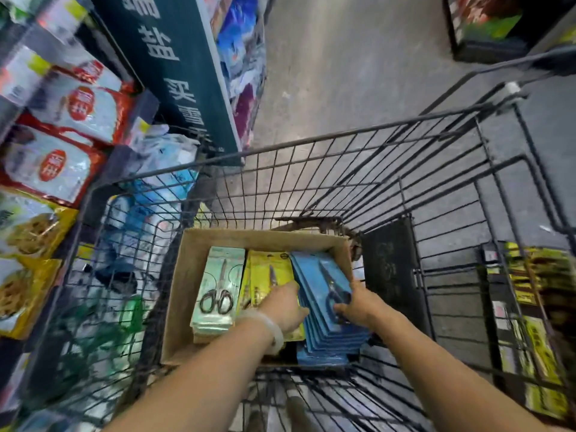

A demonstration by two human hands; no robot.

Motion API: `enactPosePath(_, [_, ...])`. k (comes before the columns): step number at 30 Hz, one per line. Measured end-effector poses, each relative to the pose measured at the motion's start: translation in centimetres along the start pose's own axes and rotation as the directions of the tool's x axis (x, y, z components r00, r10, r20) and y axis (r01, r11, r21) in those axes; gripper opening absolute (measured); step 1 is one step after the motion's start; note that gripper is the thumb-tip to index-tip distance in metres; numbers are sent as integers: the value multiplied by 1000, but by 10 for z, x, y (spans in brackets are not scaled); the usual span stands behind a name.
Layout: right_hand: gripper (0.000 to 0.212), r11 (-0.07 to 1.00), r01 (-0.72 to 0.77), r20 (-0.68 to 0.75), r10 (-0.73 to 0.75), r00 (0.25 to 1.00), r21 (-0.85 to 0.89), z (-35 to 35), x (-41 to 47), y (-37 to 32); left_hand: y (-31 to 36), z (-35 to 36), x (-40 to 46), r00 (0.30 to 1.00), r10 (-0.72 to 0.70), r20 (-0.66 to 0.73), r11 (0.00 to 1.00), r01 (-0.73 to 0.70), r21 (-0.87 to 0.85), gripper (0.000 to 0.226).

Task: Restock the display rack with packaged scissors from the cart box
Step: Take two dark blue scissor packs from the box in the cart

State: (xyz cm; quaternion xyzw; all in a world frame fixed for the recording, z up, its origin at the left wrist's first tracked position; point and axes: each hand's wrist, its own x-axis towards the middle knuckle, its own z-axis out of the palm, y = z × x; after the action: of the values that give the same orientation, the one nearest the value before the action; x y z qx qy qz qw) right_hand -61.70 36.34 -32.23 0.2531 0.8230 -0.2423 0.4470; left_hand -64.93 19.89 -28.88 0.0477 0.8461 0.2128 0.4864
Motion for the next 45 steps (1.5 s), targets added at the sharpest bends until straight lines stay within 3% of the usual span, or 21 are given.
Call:
enactPosePath(7, [91, 992, -122, -63, 123, 990, 16, -1, 1, -7, 5, 9, 10, 999, -37, -21, 999, 36, -32, 41])
enactPosePath(11, [80, 979, -150, -4, 152, 988, 141, -7, -7, -19, 5, 3, 8, 996, -90, 13, 992, 90, -86, 47])
enactPosePath(14, [74, 919, -146, 47, 138, 989, 367, -5, -9, -17, 5, -5, 1, 994, -103, 38, 982, 108, -157, 46])
enactPosePath(17, [47, 832, -68, 64, 39, 997, 551, -3, -25, -19, -1, -9, -6, 992, -106, 62, 943, 120, -309, 27])
enactPosePath(20, [37, 788, 41, 23, -70, 997, 615, 7, -40, -28, -7, -14, -11, 978, -175, 116, 738, 209, -642, 22])
enactPosePath(23, [70, 784, 131, -63, -118, 991, 607, 20, -47, -40, -12, -22, -19, 964, -227, 141, 472, 236, -849, 27])
enactPosePath(24, [78, 801, 153, -87, -126, 988, 579, 23, -50, -44, -15, -24, -21, 964, -229, 138, 432, 228, -873, 27])
enactPosePath(30, [65, 832, 282, -196, -212, 958, 478, 36, -68, -64, -33, -27, -26, 956, -283, 80, 242, 152, -958, 24])
enactPosePath(33, [63, 846, 296, -156, -252, 955, 444, 45, -69, -67, -44, -24, -26, 946, -320, 49, 239, 130, -962, 24])
enactPosePath(36, [48, 872, 300, -115, -277, 954, 387, 40, -60, -63, -56, -24, -28, 933, -361, -9, 255, 89, -963, 20])
enactPosePath(38, [37, 903, 287, -258, -208, 943, 320, 29, -47, -53, -67, -26, -28, 932, -362, -25, 291, 87, -953, 21])
enactPosePath(40, [35, 961, 175, -368, -87, 926, 213, 17, -34, -37, -78, -27, -26, 933, -357, -51, 365, 89, -927, 25])
enactPosePath(43, [51, 997, -17, -230, 36, 973, 80, 12, -15, -14, -89, -28, -23, 933, -357, -39, 399, 115, -910, 30])
enactPosePath(45, [62, 996, -72, -117, 78, 990, 55, 17, -6, -8, -90, -29, -26, 938, -342, -47, 421, 109, -900, 21])
